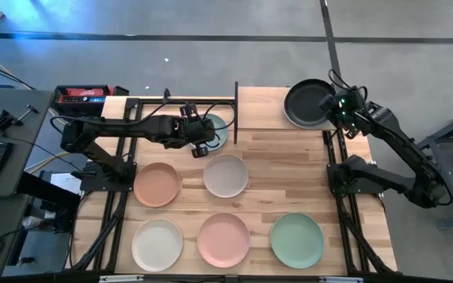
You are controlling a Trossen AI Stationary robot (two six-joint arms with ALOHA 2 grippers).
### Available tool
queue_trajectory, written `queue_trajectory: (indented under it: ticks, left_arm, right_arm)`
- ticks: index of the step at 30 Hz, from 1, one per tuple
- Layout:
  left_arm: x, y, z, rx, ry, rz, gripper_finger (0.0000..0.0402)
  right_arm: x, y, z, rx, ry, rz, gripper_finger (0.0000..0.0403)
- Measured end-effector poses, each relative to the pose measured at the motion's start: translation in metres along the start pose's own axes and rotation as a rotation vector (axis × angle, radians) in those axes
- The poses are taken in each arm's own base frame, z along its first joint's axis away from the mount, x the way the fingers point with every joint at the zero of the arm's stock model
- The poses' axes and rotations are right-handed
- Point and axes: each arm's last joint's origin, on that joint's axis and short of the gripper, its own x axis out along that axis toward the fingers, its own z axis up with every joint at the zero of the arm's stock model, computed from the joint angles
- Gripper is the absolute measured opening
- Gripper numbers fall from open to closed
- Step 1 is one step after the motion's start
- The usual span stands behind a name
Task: Place and stack plates onto a shelf
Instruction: Stack the black plate on the top of the white plate on the shelf, then stack the pink plate on the top of the black plate on the shelf
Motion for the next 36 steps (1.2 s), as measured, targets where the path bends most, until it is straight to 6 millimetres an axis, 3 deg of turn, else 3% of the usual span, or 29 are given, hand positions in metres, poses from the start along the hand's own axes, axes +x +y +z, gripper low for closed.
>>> queue_trajectory:
  ticks: [8,20,36]
  left_arm:
    - [0.001,0.001,0.0,-0.011,-0.005,-0.031,0.0117]
    - [0.005,0.006,0.0,-0.025,0.005,-0.03,0.0117]
    - [0.005,0.007,0.0,-0.041,0.0,-0.028,0.0117]
  right_arm:
    - [0.0,0.0,0.0,-0.03,-0.013,-0.006,0.0009]
    - [-0.002,-0.001,0.0,-0.071,0.011,0.009,0.008]
    - [-0.024,-0.017,-0.002,-0.087,0.017,0.097,0.0085]
